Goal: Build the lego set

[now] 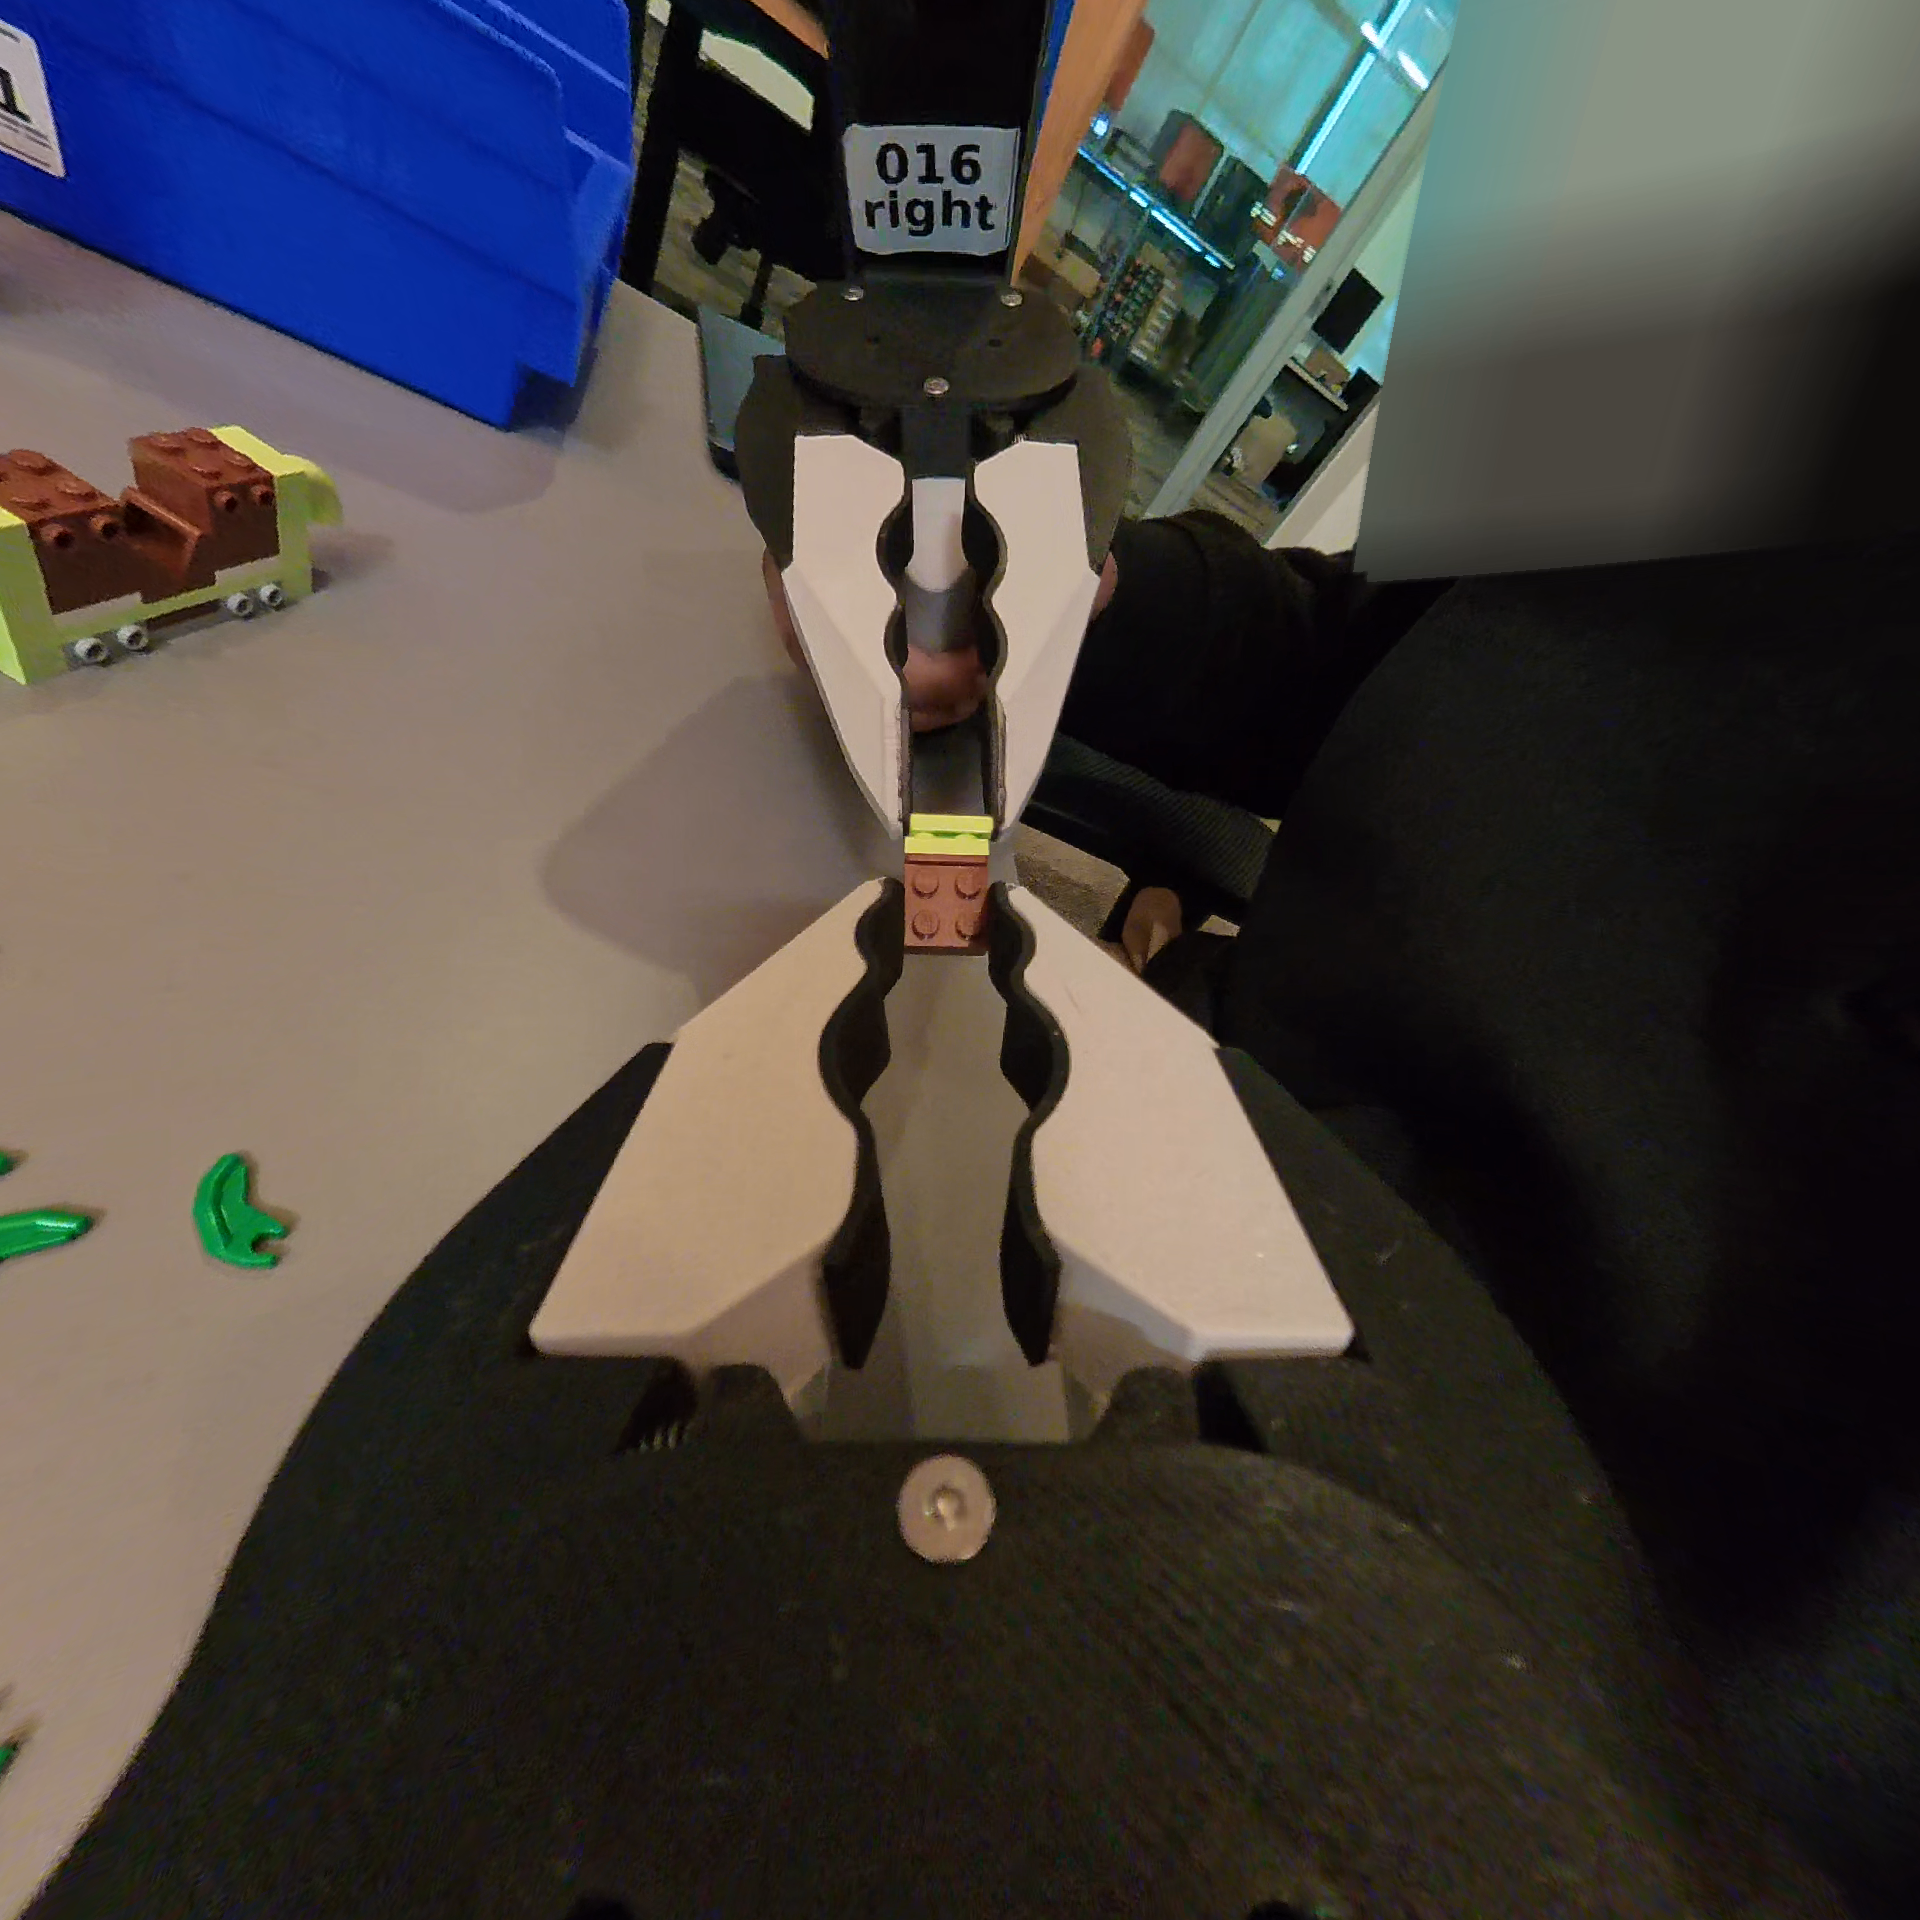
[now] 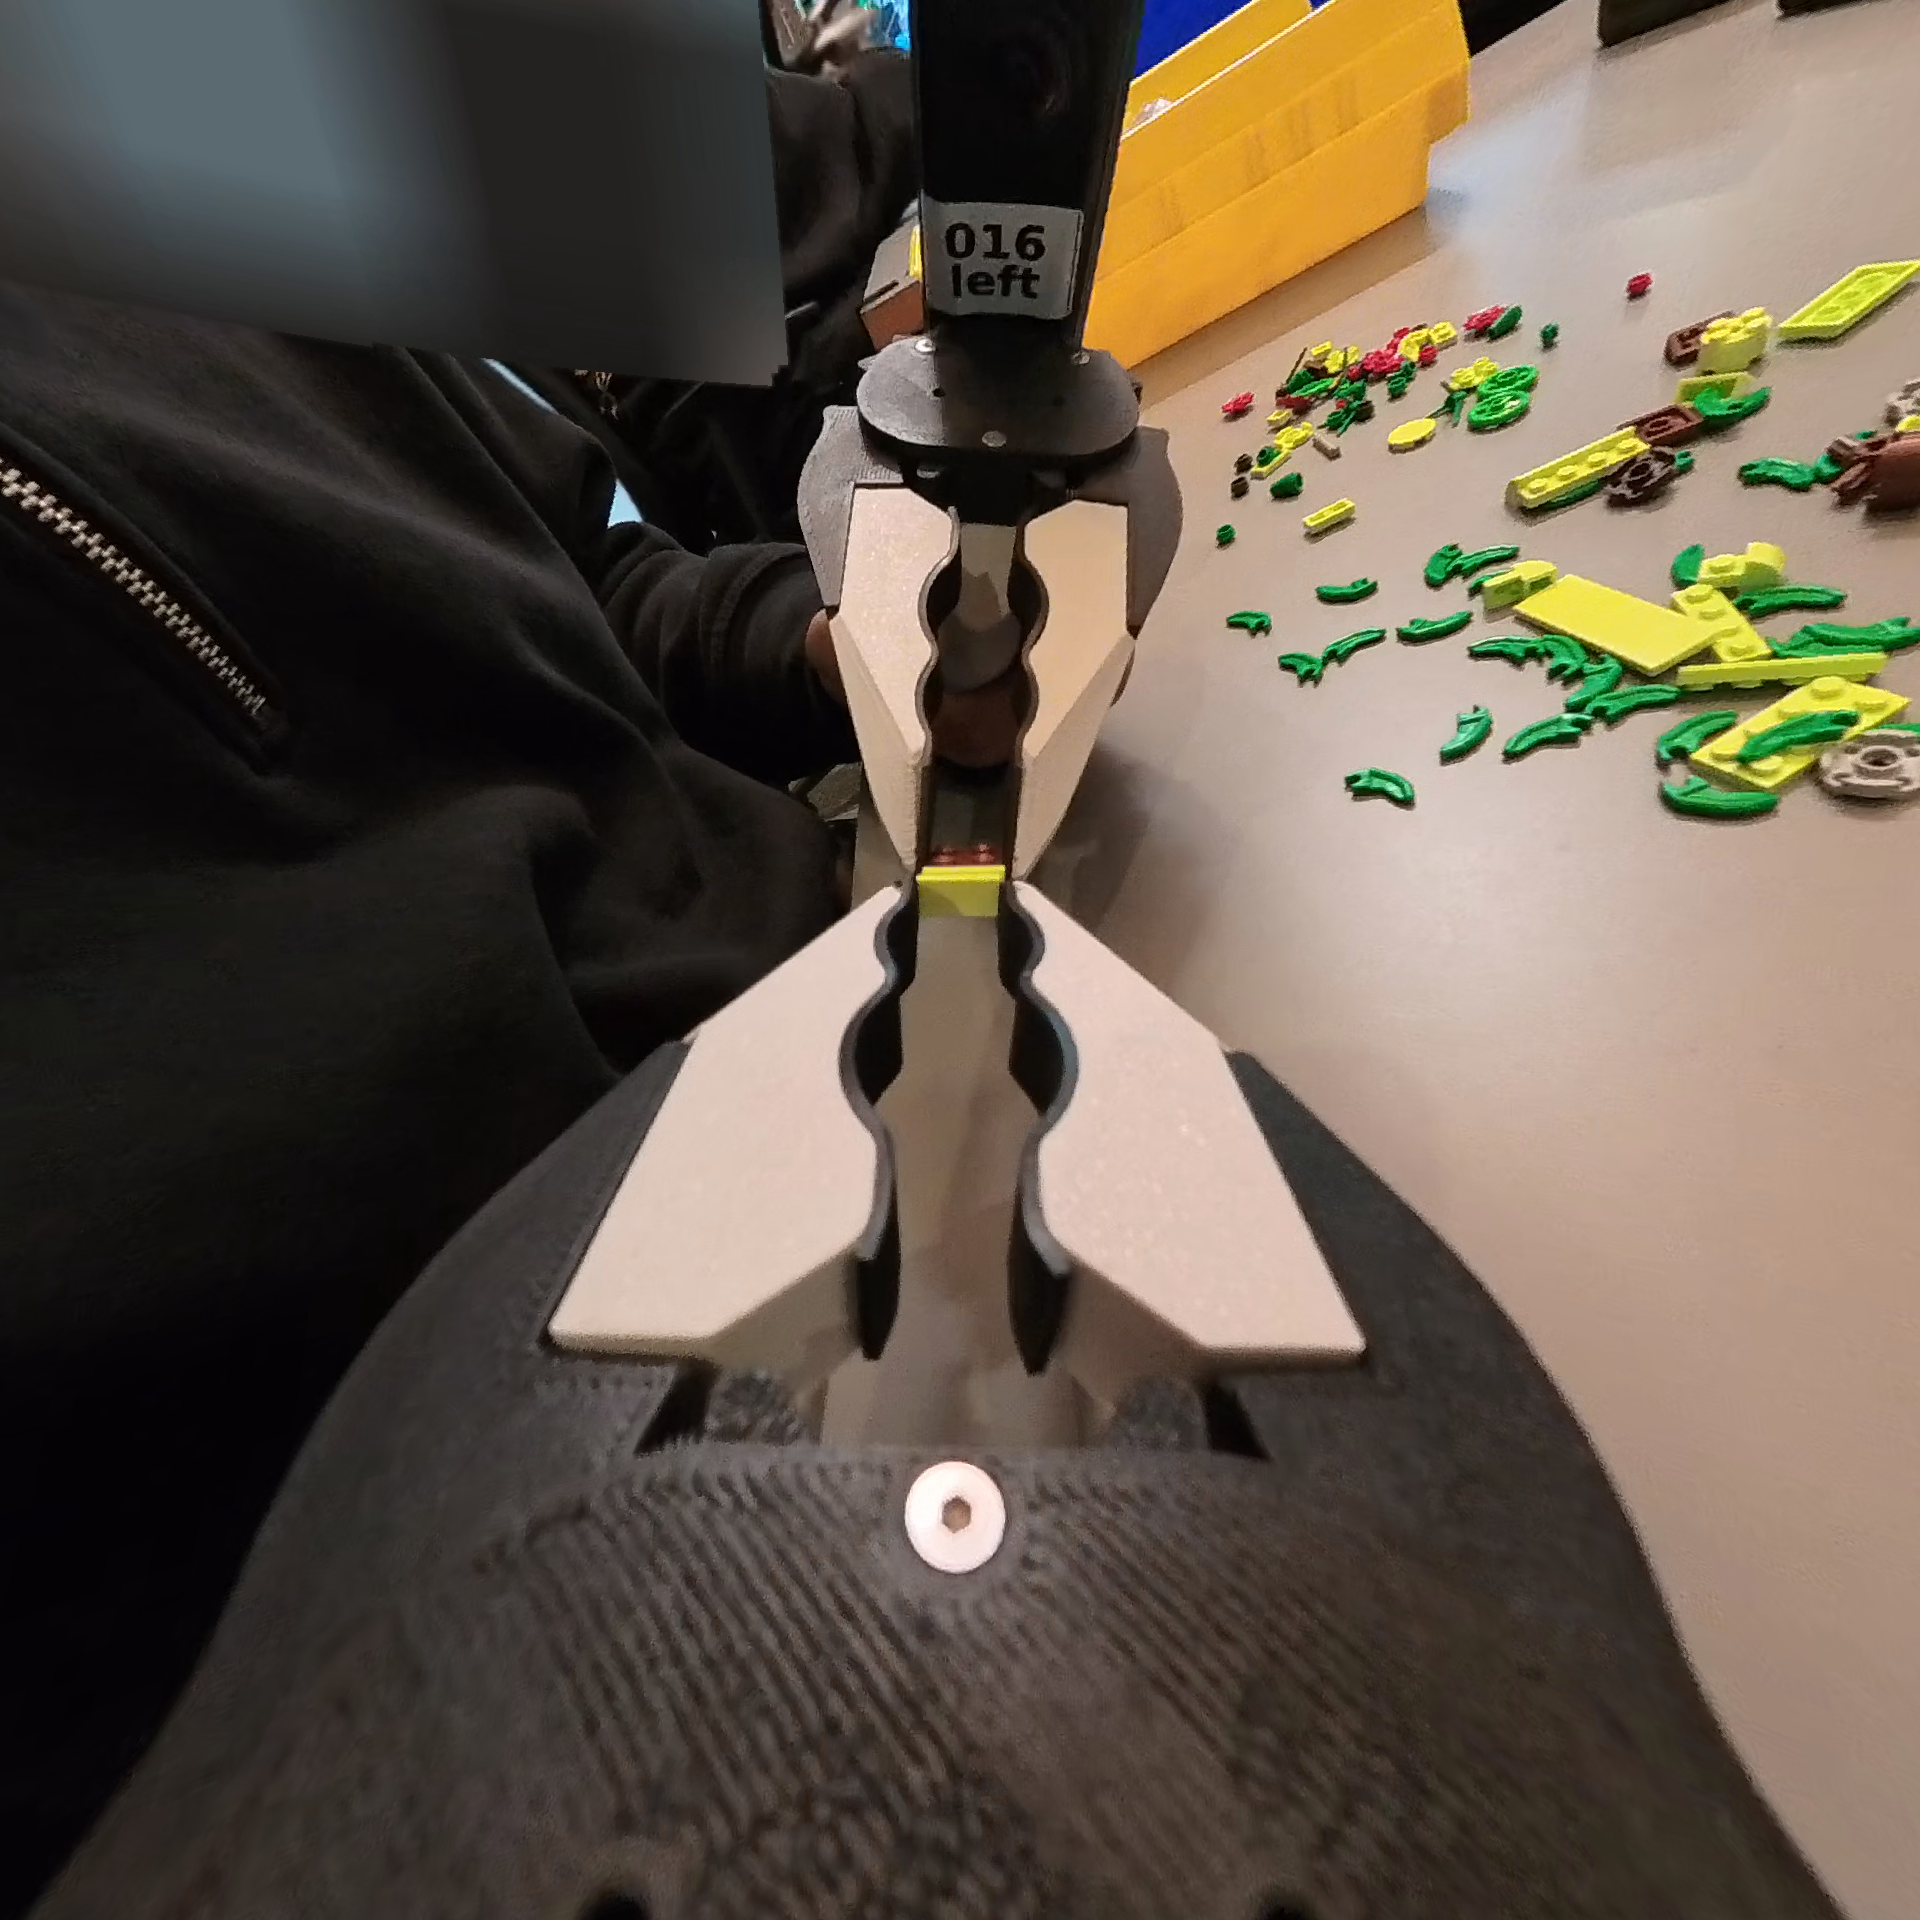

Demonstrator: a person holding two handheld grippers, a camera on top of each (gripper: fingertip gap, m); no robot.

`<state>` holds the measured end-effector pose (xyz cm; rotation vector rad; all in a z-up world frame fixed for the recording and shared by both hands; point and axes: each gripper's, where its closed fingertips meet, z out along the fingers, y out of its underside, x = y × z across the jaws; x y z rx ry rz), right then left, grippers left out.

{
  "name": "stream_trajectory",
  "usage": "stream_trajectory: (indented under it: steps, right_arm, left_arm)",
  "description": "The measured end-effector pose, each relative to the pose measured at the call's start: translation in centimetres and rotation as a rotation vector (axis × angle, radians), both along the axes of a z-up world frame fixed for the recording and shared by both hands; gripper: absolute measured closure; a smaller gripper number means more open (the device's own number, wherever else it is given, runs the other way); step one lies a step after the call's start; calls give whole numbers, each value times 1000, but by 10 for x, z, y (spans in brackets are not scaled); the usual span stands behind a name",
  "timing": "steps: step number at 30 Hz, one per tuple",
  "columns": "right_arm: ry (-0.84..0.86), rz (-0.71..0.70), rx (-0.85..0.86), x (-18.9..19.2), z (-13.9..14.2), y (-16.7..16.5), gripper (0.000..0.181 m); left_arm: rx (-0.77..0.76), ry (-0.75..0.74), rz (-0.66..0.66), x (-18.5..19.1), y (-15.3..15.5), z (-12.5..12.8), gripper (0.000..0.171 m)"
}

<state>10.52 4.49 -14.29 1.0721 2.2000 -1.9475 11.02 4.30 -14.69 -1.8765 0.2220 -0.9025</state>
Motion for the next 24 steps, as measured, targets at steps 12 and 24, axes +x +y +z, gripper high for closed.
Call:
stream_trajectory:
  steps: [12, 24]
  right_arm:
    - [-6, -9, -28, -1, 4, 1, 168]
    - [1, -44, -151, -3, 20, -1, 168]
  left_arm:
    - [31, -21, 16, 0, 1, 5, 160]
    - [101, -95, 40, -4, -2, 21, 161]
